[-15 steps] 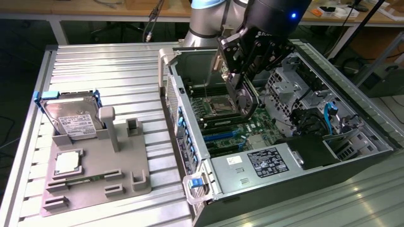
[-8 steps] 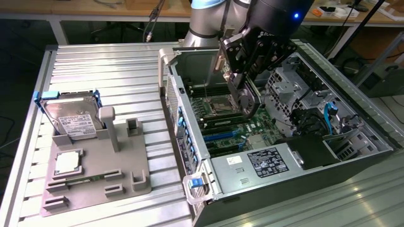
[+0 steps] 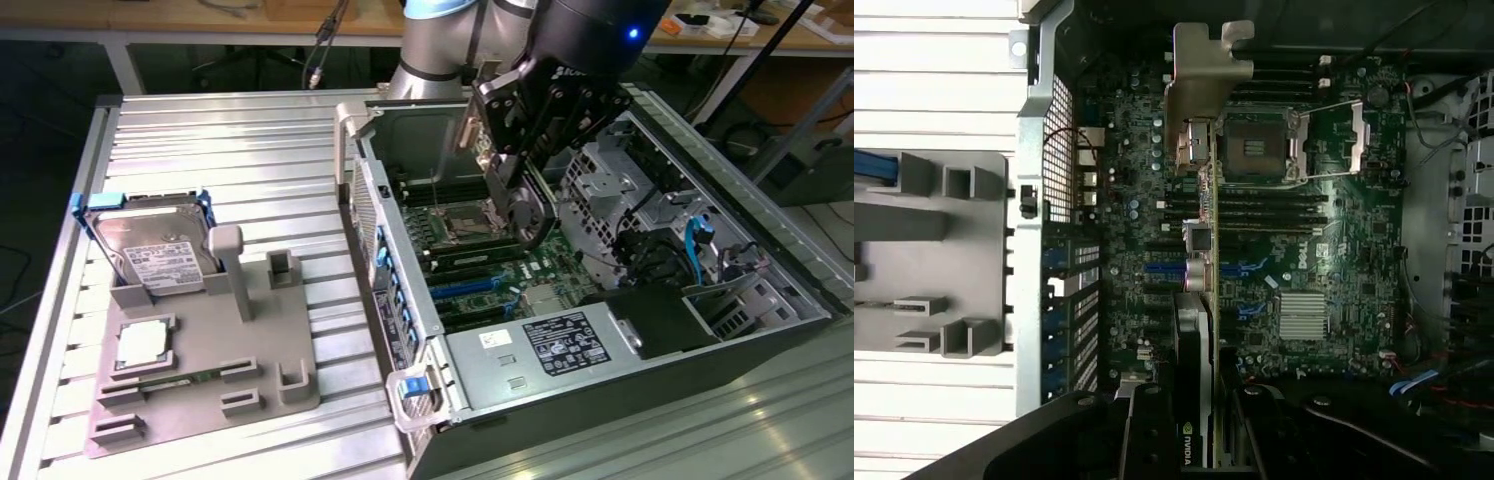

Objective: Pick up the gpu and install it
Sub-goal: 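Pick up the gpu and move the gpu toward the slot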

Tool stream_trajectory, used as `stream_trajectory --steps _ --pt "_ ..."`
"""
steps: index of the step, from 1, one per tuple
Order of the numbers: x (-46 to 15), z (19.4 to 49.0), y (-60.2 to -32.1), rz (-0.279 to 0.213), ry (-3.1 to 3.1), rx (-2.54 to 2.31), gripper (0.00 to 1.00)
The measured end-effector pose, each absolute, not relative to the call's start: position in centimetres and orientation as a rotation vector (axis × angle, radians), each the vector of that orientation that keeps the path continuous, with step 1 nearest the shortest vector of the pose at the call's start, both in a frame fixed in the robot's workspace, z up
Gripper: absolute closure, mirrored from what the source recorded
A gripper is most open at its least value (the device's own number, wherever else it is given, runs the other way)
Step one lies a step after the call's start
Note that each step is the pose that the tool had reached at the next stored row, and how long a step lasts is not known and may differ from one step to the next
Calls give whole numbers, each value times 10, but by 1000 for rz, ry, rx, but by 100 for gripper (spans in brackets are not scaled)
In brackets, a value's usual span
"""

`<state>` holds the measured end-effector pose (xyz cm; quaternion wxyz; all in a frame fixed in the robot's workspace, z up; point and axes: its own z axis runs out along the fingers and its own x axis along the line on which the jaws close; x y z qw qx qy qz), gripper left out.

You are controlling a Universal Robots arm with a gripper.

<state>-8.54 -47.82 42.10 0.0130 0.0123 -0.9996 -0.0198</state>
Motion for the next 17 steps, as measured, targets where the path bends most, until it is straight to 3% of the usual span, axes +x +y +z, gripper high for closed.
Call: stream_trajectory --steps 17 --pt "-73 421 -477 -62 -3115 39 73"
